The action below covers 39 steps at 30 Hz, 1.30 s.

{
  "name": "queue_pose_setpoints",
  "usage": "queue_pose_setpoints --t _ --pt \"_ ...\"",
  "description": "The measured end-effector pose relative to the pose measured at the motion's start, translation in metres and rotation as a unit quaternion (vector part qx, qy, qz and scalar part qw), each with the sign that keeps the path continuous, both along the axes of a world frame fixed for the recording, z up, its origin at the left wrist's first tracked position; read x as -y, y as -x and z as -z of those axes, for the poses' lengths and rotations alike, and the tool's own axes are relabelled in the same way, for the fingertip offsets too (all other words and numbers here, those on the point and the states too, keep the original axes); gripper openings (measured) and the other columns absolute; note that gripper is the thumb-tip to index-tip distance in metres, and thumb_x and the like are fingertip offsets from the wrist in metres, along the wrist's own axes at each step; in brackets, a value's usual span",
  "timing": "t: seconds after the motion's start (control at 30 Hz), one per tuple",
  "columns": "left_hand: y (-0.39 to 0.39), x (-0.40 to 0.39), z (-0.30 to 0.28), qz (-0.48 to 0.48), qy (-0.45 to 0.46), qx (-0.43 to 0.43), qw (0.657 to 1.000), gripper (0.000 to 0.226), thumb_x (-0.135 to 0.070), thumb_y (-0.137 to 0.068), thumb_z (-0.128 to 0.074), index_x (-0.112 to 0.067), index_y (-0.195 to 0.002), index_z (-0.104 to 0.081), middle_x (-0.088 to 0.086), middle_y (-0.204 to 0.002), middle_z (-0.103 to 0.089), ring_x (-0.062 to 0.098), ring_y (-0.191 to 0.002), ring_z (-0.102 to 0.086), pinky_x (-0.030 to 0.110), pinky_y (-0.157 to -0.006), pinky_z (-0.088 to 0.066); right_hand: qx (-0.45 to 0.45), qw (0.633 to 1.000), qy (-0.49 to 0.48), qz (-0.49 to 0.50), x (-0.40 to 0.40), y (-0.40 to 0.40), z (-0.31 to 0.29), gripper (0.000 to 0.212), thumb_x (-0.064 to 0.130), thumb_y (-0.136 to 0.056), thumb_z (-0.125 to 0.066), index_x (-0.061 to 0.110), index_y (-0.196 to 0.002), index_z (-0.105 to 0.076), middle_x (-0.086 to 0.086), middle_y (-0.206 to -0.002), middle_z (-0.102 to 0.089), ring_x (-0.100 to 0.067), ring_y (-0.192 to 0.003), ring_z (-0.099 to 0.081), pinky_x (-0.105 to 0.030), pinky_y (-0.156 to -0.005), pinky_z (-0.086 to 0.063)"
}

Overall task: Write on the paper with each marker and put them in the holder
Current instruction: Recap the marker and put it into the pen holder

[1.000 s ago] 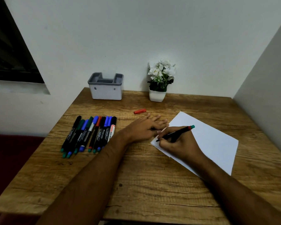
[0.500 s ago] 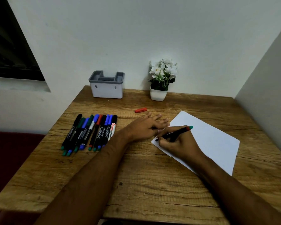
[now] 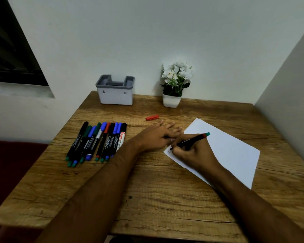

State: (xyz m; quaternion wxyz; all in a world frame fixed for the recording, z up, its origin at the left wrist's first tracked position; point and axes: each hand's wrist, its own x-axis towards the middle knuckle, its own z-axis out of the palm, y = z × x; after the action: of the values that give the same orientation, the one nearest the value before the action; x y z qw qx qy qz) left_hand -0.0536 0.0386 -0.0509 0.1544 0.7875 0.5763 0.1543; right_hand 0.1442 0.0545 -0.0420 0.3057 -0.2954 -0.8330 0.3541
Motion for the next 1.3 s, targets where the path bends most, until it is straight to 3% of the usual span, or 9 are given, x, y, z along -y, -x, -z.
queue_pose_setpoints --t 0.13,0.23,0.37,0.53,0.8,0.9,1.07,1.2,1.3 --pt "-0.002 0.001 -0.002 0.001 0.003 0.009 1.0 0.044 -0.028 -0.105 -0.041 -0.032 -0.148 -0.039 -0.013 -0.159 -0.027 0.005 -0.15 -0.006 0.036 -0.123 0.002 0.0 1.0 0.015 -0.011 -0.001 0.002 0.002 0.025 0.016 -0.084 -0.065 0.038 -0.072 -0.064 0.018 -0.065 -0.062 -0.003 -0.068 -0.059 -0.021 -0.066 -0.047" --pt "-0.002 0.002 -0.003 -0.001 0.004 0.016 1.0 0.044 -0.026 -0.104 -0.042 -0.032 -0.147 -0.041 -0.012 -0.159 -0.027 0.004 -0.15 -0.005 0.036 -0.122 0.003 0.006 1.0 -0.022 0.006 -0.002 0.001 -0.001 0.027 0.012 -0.083 -0.068 0.036 -0.07 -0.065 0.022 -0.065 -0.064 -0.002 -0.068 -0.062 -0.011 -0.062 -0.042" --pt "-0.002 0.002 -0.003 -0.002 0.005 0.021 1.0 0.043 -0.026 -0.104 -0.043 -0.033 -0.146 -0.042 -0.014 -0.159 -0.027 0.003 -0.15 -0.005 0.036 -0.122 0.002 0.017 0.999 -0.031 0.022 -0.001 0.0 -0.003 0.029 0.01 -0.085 -0.07 0.037 -0.073 -0.068 0.033 -0.069 -0.066 0.005 -0.076 -0.066 -0.007 -0.061 -0.045" --pt "0.0 -0.001 0.0 -0.004 0.004 0.008 1.0 0.042 -0.029 -0.103 -0.045 -0.032 -0.146 -0.043 -0.014 -0.159 -0.026 0.003 -0.15 -0.005 0.04 -0.123 0.0 0.013 0.999 0.006 0.045 -0.003 -0.001 -0.002 0.011 0.014 -0.085 -0.072 0.023 -0.088 -0.079 0.013 -0.083 -0.075 -0.003 -0.083 -0.069 -0.015 -0.068 -0.054" --pt "0.002 -0.004 0.005 -0.003 -0.001 0.008 1.0 0.042 -0.032 -0.103 -0.043 -0.034 -0.146 -0.043 -0.015 -0.158 -0.027 0.005 -0.151 -0.006 0.045 -0.124 -0.002 0.016 0.999 0.01 0.042 -0.002 0.0 -0.003 0.01 0.014 -0.084 -0.072 0.022 -0.085 -0.078 0.013 -0.08 -0.074 -0.002 -0.082 -0.069 -0.01 -0.066 -0.048" --pt "0.004 -0.008 0.01 -0.008 0.0 0.002 1.0 0.043 -0.039 -0.102 -0.041 -0.04 -0.145 -0.042 -0.016 -0.159 -0.025 0.008 -0.151 -0.006 0.048 -0.123 -0.006 0.025 0.999 0.013 0.041 -0.003 0.002 -0.004 0.009 0.015 -0.085 -0.072 0.022 -0.086 -0.078 0.012 -0.08 -0.073 -0.003 -0.081 -0.068 -0.011 -0.065 -0.047" --pt "0.006 -0.012 0.016 -0.02 0.007 -0.012 1.0 0.052 -0.057 -0.094 -0.033 -0.047 -0.145 -0.038 -0.017 -0.16 -0.022 0.013 -0.152 -0.006 0.052 -0.122 -0.008 0.022 0.998 0.003 0.058 -0.002 0.002 -0.005 0.016 0.016 -0.083 -0.071 0.028 -0.072 -0.071 0.013 -0.071 -0.07 -0.004 -0.077 -0.068 -0.013 -0.064 -0.048" --pt "0.004 -0.008 0.01 -0.008 0.002 0.006 1.0 0.043 -0.035 -0.103 -0.043 -0.037 -0.145 -0.043 -0.016 -0.159 -0.026 0.005 -0.151 -0.007 0.047 -0.123 -0.005 0.025 0.998 0.033 0.051 -0.003 0.002 -0.005 0.009 0.014 -0.086 -0.072 0.021 -0.087 -0.078 0.01 -0.08 -0.074 -0.004 -0.081 -0.069 -0.013 -0.066 -0.05" --pt "0.003 -0.007 0.009 -0.009 -0.003 0.011 1.0 0.043 -0.037 -0.102 -0.042 -0.037 -0.145 -0.042 -0.015 -0.159 -0.026 0.005 -0.151 -0.008 0.046 -0.124 -0.006 0.008 0.998 0.054 0.041 -0.001 0.0 -0.007 0.011 0.009 -0.087 -0.071 0.017 -0.087 -0.078 0.008 -0.071 -0.072 -0.006 -0.064 -0.067 -0.016 -0.059 -0.048"
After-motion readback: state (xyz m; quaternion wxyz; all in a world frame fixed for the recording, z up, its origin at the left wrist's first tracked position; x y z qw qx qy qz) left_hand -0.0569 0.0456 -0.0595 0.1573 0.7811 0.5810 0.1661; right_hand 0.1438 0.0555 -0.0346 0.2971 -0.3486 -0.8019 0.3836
